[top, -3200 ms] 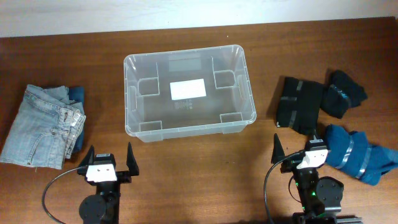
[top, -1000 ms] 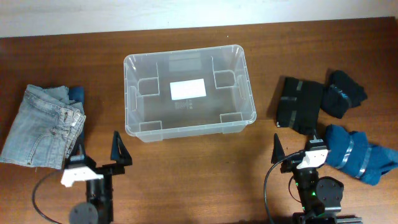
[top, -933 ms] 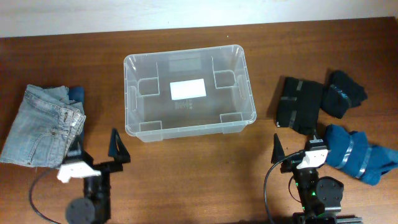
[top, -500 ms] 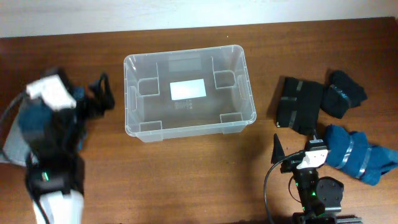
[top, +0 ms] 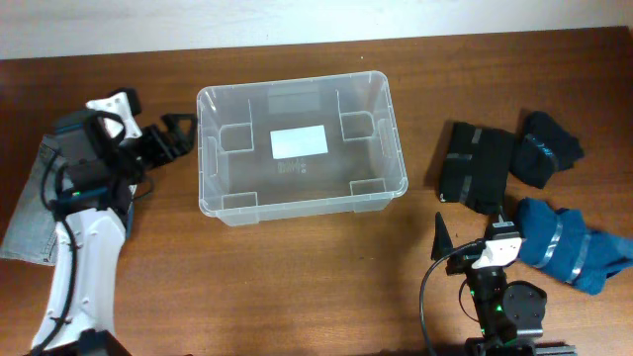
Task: Pack container
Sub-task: 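Move the left gripper down onto the light-blue folded jeans and grasp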
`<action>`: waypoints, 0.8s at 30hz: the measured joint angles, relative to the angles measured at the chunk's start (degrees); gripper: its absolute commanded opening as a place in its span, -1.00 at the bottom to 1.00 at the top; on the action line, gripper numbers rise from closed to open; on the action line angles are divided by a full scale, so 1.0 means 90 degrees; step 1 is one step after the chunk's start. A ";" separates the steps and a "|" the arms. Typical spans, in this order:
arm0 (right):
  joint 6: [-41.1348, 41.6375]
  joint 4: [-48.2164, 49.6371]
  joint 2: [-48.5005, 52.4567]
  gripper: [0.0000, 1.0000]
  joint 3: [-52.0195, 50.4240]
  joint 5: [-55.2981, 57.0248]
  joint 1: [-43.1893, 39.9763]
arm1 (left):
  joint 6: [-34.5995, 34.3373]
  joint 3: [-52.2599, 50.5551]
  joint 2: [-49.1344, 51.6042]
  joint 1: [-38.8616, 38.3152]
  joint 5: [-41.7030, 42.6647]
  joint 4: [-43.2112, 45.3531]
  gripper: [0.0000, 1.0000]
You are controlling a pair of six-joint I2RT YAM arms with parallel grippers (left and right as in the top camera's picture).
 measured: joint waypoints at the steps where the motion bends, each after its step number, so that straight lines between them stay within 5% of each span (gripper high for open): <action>1: 0.0002 0.0000 0.0000 0.97 0.0000 -0.0002 0.0000 | 0.0000 0.0000 0.0007 0.0177 0.0024 0.0002 0.98; 10: -0.0002 0.0000 0.0000 0.97 0.0000 0.0000 0.0000 | 0.0168 0.0000 0.0005 0.1972 -0.0219 0.0053 0.99; 18: -0.0005 0.0000 0.0000 0.96 0.0000 0.0000 0.0000 | 0.1761 0.0000 0.0005 0.2271 -0.1047 0.0316 0.98; 24: 0.0002 0.0000 0.0000 0.96 0.0000 -0.0002 0.0000 | 0.1532 0.0024 0.0007 0.2543 -0.1302 -0.0770 0.99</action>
